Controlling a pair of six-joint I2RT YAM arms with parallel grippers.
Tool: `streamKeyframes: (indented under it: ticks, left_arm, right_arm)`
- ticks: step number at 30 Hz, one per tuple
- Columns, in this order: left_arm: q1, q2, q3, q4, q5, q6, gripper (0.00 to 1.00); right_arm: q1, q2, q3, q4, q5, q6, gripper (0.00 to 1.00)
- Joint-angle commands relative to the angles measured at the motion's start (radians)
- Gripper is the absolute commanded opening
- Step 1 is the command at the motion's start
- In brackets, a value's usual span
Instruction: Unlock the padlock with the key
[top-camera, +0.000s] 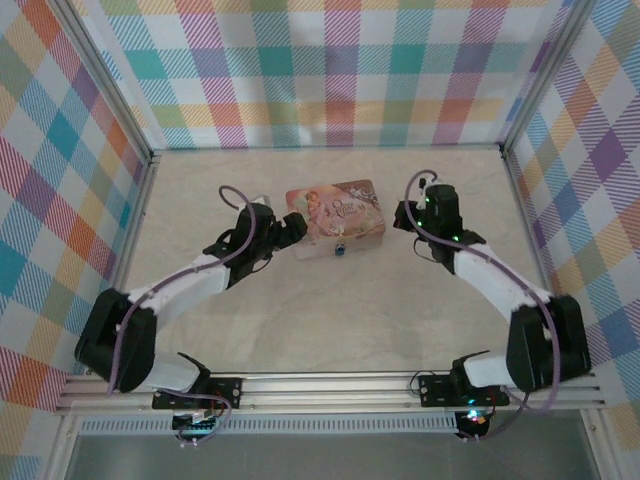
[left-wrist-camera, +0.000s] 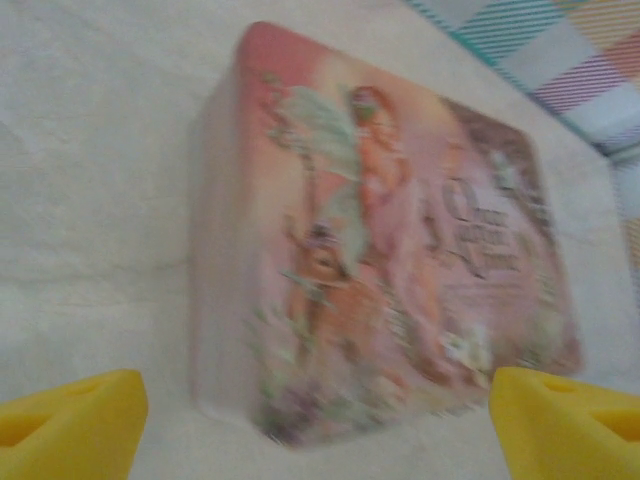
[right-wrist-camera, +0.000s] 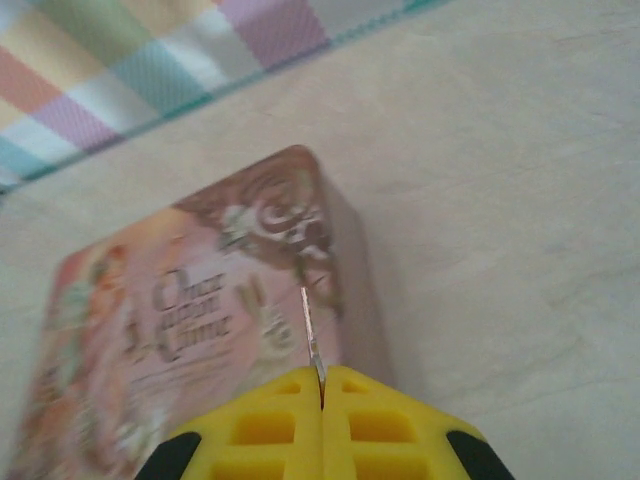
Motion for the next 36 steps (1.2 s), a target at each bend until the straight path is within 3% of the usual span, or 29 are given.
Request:
streamKeyframes:
  ticks: [1, 6, 11, 22, 28, 36]
  left_arm:
    - [0.033, 0.087, 0.04, 0.104, 0.026, 0.026, 0.89]
    - [0.061, 0.209, 0.114, 0.146, 0.069, 0.031, 0.89]
    - [0.077, 0.294, 0.186, 0.161, 0.12, 0.037, 0.88]
    - [0.103, 0.417, 0.319, 0.128, 0.194, 0.078, 0.88]
    - [0.151, 0.352, 0.259, 0.118, 0.174, 0.093, 0.91]
    - [0.172, 0.084, 0.044, 0.096, 0.099, 0.105, 0.93]
  right_arm:
    - [-0.008, 0.098, 0.063, -0.008, 0.072, -0.07, 0.0]
    - [-0.009, 0.238, 0.127, -0.007, 0.034, -0.08, 0.0]
    - [0.001, 0.275, 0.127, -0.006, -0.034, -0.084, 0.0]
    - [0.121, 0.117, -0.042, -0.006, -0.095, -0.06, 0.0]
    - [0.174, 0.028, -0.123, -0.005, -0.094, -0.014, 0.0]
    - [0.177, 0.037, -0.12, -0.017, -0.047, -0.009, 0.0]
